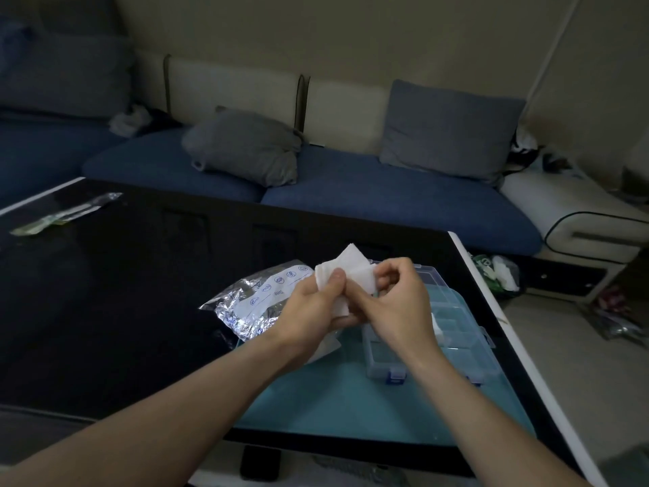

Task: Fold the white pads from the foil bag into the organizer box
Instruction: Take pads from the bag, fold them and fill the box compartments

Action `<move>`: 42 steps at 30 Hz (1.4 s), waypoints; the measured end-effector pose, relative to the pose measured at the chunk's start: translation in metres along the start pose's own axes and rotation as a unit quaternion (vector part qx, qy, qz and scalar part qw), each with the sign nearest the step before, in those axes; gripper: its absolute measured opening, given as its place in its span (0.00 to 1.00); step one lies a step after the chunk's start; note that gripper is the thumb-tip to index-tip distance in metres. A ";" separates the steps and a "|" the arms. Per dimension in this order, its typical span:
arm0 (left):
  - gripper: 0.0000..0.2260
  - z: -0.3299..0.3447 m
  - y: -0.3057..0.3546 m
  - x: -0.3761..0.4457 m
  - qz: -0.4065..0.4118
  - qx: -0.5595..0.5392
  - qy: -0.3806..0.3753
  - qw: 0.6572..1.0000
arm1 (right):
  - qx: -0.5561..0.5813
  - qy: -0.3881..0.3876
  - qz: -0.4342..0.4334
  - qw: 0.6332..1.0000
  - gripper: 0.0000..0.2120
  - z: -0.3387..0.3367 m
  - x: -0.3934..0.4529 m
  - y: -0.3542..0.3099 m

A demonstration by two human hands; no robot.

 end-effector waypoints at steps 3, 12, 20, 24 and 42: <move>0.17 -0.002 -0.001 0.001 -0.005 -0.025 -0.007 1.000 | 0.071 -0.049 0.045 0.995 0.18 -0.003 0.009 0.015; 0.16 -0.010 -0.004 0.005 -0.016 -0.029 0.013 0.999 | 0.178 -0.022 0.051 0.983 0.05 -0.031 0.012 0.019; 0.14 0.010 -0.025 -0.003 -0.147 0.022 -0.119 0.982 | 0.078 -0.252 -0.012 0.965 0.10 0.001 -0.002 -0.006; 0.25 0.027 -0.037 -0.008 -0.186 0.035 -0.204 0.961 | -0.020 -0.223 -0.011 0.974 0.10 0.007 0.001 -0.004; 0.19 0.017 -0.027 -0.003 -0.166 -0.013 -0.166 0.972 | 0.154 -0.099 0.043 0.982 0.09 -0.043 0.013 0.019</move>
Point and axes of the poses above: each hand's wrist, its own x-axis towards the middle knuckle, its own z-axis out of the palm, y = z × x, the point moved 10 cm from there along x, towards the middle knuckle, and after that the axes turned 11 degrees about -y, right-handed, at the moved point
